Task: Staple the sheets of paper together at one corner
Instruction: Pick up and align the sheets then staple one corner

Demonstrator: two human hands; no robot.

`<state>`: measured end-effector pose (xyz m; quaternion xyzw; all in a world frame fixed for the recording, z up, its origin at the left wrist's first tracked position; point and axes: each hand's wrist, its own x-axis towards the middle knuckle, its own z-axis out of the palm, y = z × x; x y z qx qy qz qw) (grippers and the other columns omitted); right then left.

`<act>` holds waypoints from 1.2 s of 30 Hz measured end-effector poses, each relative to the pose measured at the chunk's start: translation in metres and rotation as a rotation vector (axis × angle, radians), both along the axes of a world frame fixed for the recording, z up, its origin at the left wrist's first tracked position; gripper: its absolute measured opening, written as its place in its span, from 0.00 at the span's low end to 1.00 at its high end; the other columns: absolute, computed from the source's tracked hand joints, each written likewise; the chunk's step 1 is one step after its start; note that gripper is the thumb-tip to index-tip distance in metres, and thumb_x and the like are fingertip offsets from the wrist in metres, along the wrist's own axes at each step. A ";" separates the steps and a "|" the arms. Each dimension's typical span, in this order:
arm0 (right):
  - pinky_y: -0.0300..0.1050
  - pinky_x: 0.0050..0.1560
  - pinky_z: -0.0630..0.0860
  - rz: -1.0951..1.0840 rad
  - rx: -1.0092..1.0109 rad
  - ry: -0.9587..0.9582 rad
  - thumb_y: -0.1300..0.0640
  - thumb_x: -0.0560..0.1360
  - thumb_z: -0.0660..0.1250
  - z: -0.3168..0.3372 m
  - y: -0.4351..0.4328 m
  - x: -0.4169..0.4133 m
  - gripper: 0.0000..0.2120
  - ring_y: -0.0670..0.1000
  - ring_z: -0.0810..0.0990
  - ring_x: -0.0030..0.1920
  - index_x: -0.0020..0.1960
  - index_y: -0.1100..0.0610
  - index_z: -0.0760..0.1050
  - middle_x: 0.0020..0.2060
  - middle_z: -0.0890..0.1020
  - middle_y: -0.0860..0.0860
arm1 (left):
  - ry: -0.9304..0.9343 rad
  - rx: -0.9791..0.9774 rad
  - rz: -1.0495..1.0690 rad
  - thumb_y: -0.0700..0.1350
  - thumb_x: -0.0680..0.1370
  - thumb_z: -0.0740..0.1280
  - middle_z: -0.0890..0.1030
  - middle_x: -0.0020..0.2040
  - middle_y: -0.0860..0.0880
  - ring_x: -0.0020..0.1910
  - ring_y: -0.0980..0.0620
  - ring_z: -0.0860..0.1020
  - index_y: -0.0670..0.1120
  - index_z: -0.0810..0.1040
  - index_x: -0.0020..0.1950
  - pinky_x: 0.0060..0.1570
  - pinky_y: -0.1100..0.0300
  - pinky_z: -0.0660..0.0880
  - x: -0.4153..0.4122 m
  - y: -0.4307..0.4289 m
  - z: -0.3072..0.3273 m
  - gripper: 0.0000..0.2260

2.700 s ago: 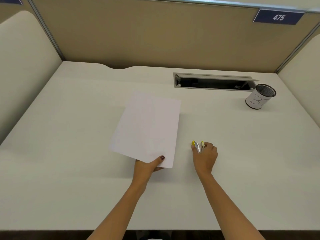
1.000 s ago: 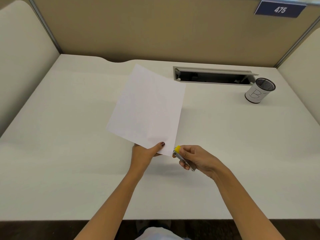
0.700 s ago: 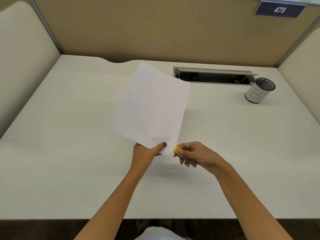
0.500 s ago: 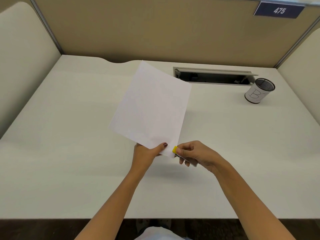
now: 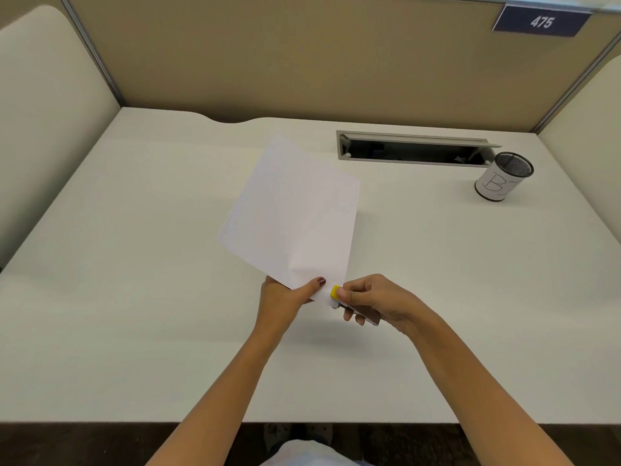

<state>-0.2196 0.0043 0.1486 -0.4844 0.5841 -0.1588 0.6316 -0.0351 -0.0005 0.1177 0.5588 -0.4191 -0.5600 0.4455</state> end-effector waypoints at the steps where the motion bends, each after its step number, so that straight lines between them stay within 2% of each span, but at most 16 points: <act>1: 0.45 0.34 0.63 -0.001 0.002 -0.003 0.38 0.64 0.71 0.000 0.000 0.000 0.28 0.52 0.73 0.30 0.46 0.63 0.81 0.34 0.82 0.55 | 0.000 -0.004 -0.002 0.40 0.68 0.76 0.83 0.53 0.46 0.51 0.48 0.82 0.44 0.76 0.61 0.40 0.58 0.81 0.000 0.000 0.000 0.23; 3: 0.47 0.37 0.64 -0.001 0.004 -0.006 0.38 0.63 0.71 0.000 0.000 0.001 0.28 0.52 0.73 0.30 0.46 0.62 0.82 0.35 0.82 0.55 | 0.009 -0.008 -0.004 0.39 0.68 0.76 0.83 0.53 0.46 0.51 0.49 0.82 0.45 0.76 0.61 0.40 0.59 0.81 0.001 0.001 0.001 0.22; 9: 0.41 0.30 0.62 -0.025 -0.012 0.013 0.43 0.70 0.70 0.003 0.003 0.001 0.22 0.51 0.73 0.29 0.45 0.64 0.81 0.34 0.82 0.55 | 0.045 -0.012 -0.010 0.38 0.69 0.76 0.84 0.50 0.48 0.48 0.51 0.83 0.55 0.78 0.50 0.39 0.59 0.80 0.001 0.002 0.006 0.16; 16: 0.42 0.31 0.62 -0.084 -0.015 0.008 0.47 0.71 0.72 0.005 0.004 0.004 0.16 0.51 0.73 0.29 0.41 0.62 0.82 0.34 0.83 0.56 | 0.040 -0.020 0.000 0.39 0.68 0.76 0.83 0.52 0.49 0.50 0.51 0.82 0.55 0.76 0.53 0.42 0.56 0.82 0.000 0.003 0.008 0.19; 20: 0.44 0.34 0.64 -0.127 -0.026 -0.007 0.48 0.70 0.73 0.004 0.005 0.005 0.12 0.52 0.73 0.29 0.37 0.57 0.82 0.34 0.84 0.56 | 0.046 -0.031 -0.010 0.37 0.69 0.75 0.83 0.48 0.52 0.46 0.56 0.83 0.57 0.76 0.49 0.39 0.60 0.81 0.001 0.003 0.011 0.18; 23: 0.45 0.34 0.62 -0.148 -0.034 -0.008 0.49 0.69 0.74 0.003 0.006 0.006 0.13 0.52 0.73 0.29 0.37 0.59 0.81 0.34 0.84 0.57 | 0.050 -0.032 -0.013 0.36 0.69 0.75 0.83 0.46 0.53 0.43 0.59 0.83 0.57 0.77 0.48 0.38 0.61 0.80 0.000 0.003 0.012 0.17; 27: 0.43 0.34 0.65 -0.171 -0.038 -0.016 0.52 0.70 0.73 0.004 0.005 0.009 0.12 0.51 0.73 0.26 0.38 0.62 0.81 0.32 0.84 0.57 | 0.046 -0.038 -0.006 0.37 0.69 0.75 0.83 0.46 0.56 0.43 0.61 0.82 0.59 0.76 0.48 0.38 0.61 0.80 0.000 0.003 0.012 0.19; 31: 0.44 0.35 0.65 -0.185 -0.038 -0.017 0.53 0.70 0.74 0.005 0.004 0.010 0.11 0.51 0.73 0.26 0.35 0.60 0.81 0.32 0.84 0.57 | 0.047 -0.035 -0.002 0.37 0.69 0.75 0.83 0.46 0.57 0.45 0.58 0.82 0.59 0.76 0.48 0.38 0.60 0.80 0.001 0.003 0.012 0.19; 34: 0.36 0.28 0.66 -0.229 -0.040 -0.048 0.57 0.71 0.73 0.006 0.004 0.012 0.11 0.50 0.73 0.24 0.32 0.60 0.79 0.29 0.82 0.56 | 0.047 -0.028 -0.014 0.38 0.69 0.76 0.83 0.49 0.52 0.47 0.54 0.83 0.57 0.77 0.50 0.39 0.59 0.81 0.001 0.002 0.011 0.18; 36: 0.35 0.26 0.67 -0.240 -0.042 -0.061 0.58 0.71 0.73 0.006 0.004 0.013 0.10 0.50 0.72 0.24 0.32 0.59 0.79 0.30 0.82 0.57 | 0.050 -0.017 -0.016 0.38 0.68 0.76 0.83 0.50 0.49 0.49 0.51 0.83 0.54 0.78 0.51 0.39 0.60 0.80 0.001 0.001 0.011 0.17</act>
